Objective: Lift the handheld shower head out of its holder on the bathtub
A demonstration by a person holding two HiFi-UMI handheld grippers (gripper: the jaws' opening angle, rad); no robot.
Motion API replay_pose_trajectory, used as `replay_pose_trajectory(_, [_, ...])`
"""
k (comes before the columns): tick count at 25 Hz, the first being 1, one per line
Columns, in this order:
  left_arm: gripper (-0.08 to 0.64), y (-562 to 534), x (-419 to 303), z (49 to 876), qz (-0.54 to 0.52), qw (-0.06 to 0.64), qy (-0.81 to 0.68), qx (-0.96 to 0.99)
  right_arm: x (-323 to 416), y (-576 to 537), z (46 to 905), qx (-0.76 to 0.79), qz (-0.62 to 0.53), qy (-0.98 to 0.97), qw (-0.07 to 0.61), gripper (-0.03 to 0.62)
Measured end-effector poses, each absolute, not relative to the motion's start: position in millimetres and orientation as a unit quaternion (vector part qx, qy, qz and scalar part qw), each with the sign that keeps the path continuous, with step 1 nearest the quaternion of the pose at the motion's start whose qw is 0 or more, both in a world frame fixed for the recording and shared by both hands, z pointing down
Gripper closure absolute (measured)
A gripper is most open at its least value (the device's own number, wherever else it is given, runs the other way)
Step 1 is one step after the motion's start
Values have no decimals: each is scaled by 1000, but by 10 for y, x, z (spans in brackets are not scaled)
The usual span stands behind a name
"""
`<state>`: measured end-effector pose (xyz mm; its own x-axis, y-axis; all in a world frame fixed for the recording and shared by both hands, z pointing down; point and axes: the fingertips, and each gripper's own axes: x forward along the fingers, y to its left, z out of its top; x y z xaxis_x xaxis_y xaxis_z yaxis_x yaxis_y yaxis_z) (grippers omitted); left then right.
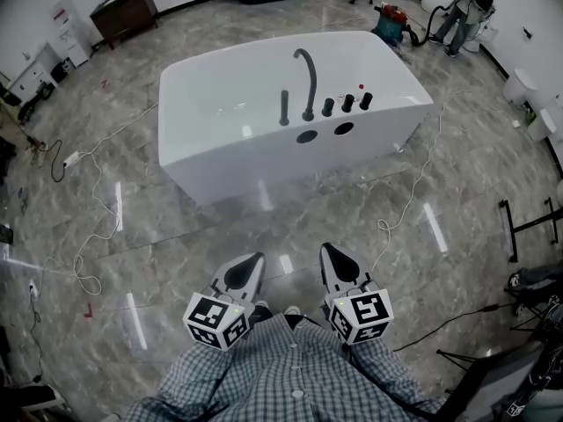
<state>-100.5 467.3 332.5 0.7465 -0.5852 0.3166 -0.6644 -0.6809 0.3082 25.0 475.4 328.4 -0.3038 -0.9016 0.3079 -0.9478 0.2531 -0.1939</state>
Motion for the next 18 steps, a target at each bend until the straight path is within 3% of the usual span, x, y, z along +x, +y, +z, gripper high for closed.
replay_pose_trajectory(18, [554, 4332, -949, 3383, 82, 190, -368, 906, 471, 4593, 3426, 590, 188, -783, 58, 575])
